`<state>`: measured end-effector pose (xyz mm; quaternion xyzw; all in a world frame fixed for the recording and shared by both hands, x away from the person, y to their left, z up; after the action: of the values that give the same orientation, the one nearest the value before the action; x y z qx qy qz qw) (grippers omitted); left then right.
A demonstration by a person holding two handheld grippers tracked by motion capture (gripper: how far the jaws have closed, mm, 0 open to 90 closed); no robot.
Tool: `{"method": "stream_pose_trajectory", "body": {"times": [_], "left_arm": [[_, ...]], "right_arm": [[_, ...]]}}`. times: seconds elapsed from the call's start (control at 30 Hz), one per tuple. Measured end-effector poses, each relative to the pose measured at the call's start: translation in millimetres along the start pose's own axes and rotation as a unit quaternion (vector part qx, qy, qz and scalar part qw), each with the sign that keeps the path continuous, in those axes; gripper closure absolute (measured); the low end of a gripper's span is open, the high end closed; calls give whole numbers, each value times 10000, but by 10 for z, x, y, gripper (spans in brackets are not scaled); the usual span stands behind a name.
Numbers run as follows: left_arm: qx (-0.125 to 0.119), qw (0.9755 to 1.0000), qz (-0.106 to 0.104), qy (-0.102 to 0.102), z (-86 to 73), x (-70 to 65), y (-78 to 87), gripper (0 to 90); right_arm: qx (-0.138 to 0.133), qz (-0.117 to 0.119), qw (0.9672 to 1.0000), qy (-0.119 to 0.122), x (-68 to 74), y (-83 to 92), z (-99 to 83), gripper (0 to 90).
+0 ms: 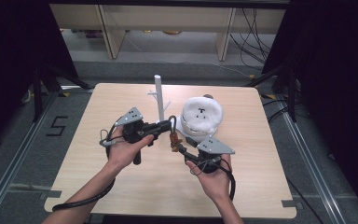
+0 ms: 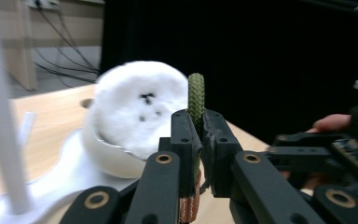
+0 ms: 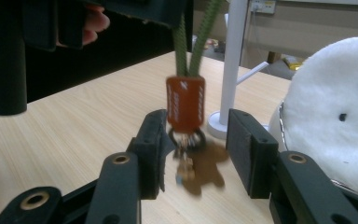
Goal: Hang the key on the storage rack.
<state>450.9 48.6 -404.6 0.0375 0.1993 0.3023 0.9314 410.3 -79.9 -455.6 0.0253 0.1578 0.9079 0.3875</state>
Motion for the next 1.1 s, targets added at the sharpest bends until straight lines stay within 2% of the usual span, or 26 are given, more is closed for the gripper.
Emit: {"method": "stream_pose_trajectory", "body": {"times": [0.13, 0.17, 0.23, 0.27, 0.37, 0.47, 0.53, 0.57, 0.6, 0.63, 0.67, 0.7, 0.77, 0.83, 0.87, 0.9, 0.97, 1.0, 1.03, 1.07, 1.1], "left_arm": [[-32, 9997, 224, -73, 25, 102, 79, 836], [-51, 9996, 275, -66, 32, 125, 95, 836], [-60, 9992, 383, -85, 42, 179, 139, 836], [-77, 9991, 411, -77, 46, 195, 150, 836], [-104, 9986, 508, -105, 62, 259, 201, 836], [-123, 9982, 575, -118, 75, 303, 243, 836], [-130, 9979, 614, -133, 82, 326, 269, 836], [-136, 9977, 648, -140, 87, 344, 287, 836], [-135, 9975, 678, -153, 90, 357, 299, 836], [-131, 9973, 706, -166, 92, 375, 317, 836], [-136, 9970, 746, -171, 98, 400, 343, 836], [-145, 9968, 766, -161, 101, 410, 356, 836], [-156, 9964, 822, -162, 108, 442, 391, 836], [-176, 9959, 879, -156, 117, 470, 422, 836], [-179, 9957, 898, -158, 122, 485, 441, 836], [-207, 9954, 919, -144, 129, 500, 456, 836], [-247, 9946, 1001, -100, 142, 531, 495, 836], [-246, 9944, 1025, -104, 147, 543, 510, 836], [-270, 9938, 1071, -85, 156, 560, 530, 836], [-265, 9935, 1099, -93, 160, 572, 545, 836], [-273, 9931, 1140, -79, 167, 588, 560, 836]], "right_arm": [[58, -18, 10000, -75, -5, 26, -15, 584], [-27, 35, 10000, -14, -9, 17, -7, 584], [66, -67, 10000, 25, -31, 47, -28, 585], [112, -72, 9998, -114, -13, 57, -42, 585], [68, -47, 9999, -115, -32, 65, -52, 585], [63, -169, 9998, -97, -64, 92, -57, 585], [81, -160, 9998, -119, -65, 105, -64, 583], [61, -163, 9998, -49, -78, 107, -65, 582], [80, -160, 9998, -132, -80, 120, -74, 581], [34, -123, 9999, -113, -81, 115, -73, 580], [99, -186, 9998, -59, -99, 135, -83, 578], [166, -213, 9995, -187, -94, 161, -99, 576], [66, -193, 9997, -118, -115, 153, -93, 575], [114, -210, 9997, -102, -132, 180, -104, 573], [68, -279, 9995, -103, -146, 184, -103, 574], [53, -320, 9995, 10, -172, 195, -102, 572], [56, -252, 9995, -163, -155, 204, -115, 571], [95, -347, 9992, -196, -166, 224, -129, 570], [38, -366, 9993, -34, -191, 223, -124, 570], [91, -323, 9993, -179, -178, 236, -143, 570], [85, -293, 9994, -173, -174, 236, -148, 569]]}}
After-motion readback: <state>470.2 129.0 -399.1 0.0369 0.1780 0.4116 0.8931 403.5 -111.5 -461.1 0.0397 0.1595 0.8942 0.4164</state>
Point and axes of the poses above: each handheld gripper's, and its own axes: y roughly backward along the jaws, z roughly out of its top, x roughly to its left, the point moved 8 cm from there along -y, roughly forward along the jaws, and after that the axes turned 6 degrees about y, right-handed, at the moved point
